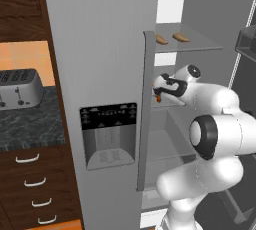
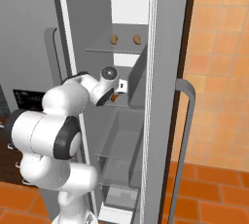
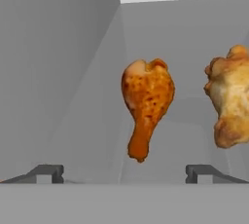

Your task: Place one sweet potato and one chicken drumstick in each tupperware on the nearby counter, to pack two identical lunches.

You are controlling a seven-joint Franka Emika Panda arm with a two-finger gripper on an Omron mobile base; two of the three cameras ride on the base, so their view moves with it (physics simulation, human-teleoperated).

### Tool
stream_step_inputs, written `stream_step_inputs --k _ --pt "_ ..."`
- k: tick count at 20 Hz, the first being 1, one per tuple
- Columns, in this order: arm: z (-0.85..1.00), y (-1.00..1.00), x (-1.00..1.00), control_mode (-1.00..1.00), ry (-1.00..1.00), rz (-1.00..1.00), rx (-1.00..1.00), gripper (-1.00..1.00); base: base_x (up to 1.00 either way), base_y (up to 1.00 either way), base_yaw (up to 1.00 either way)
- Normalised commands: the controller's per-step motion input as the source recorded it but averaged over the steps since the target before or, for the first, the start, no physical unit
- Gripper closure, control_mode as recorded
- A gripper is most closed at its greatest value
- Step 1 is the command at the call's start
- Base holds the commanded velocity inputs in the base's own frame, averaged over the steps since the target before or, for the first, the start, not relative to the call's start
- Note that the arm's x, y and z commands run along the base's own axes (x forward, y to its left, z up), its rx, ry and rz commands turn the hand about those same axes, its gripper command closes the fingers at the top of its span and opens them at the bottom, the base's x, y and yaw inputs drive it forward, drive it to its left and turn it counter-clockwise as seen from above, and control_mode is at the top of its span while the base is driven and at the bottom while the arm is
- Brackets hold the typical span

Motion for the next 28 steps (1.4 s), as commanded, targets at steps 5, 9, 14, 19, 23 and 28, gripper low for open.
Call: stream_step_inputs --k 5,9,14,19,23,28 --pt "-0.17 0.00 0.43 -1.00 0.00 0.00 0.00 -1.00 0.00 0.00 0.00" --pt "-0.22 0.00 0.45 -1.00 0.00 0.00 -0.02 -1.00 0.00 0.00 0.00" --pt "-0.27 0.00 0.45 -1.00 0.00 0.00 -0.07 -1.00 0.00 0.00 0.00" --pt "-0.32 0.00 0.53 -1.00 0.00 0.00 -0.03 -1.00 0.00 0.00 0.00" --pt "-0.64 0.11 0.23 -1.00 0.00 0.00 0.00 -1.00 0.00 0.00 0.00" --pt "-0.74 0.41 0.25 -1.00 0.01 0.00 0.00 1.00 0.00 0.00 0.00"
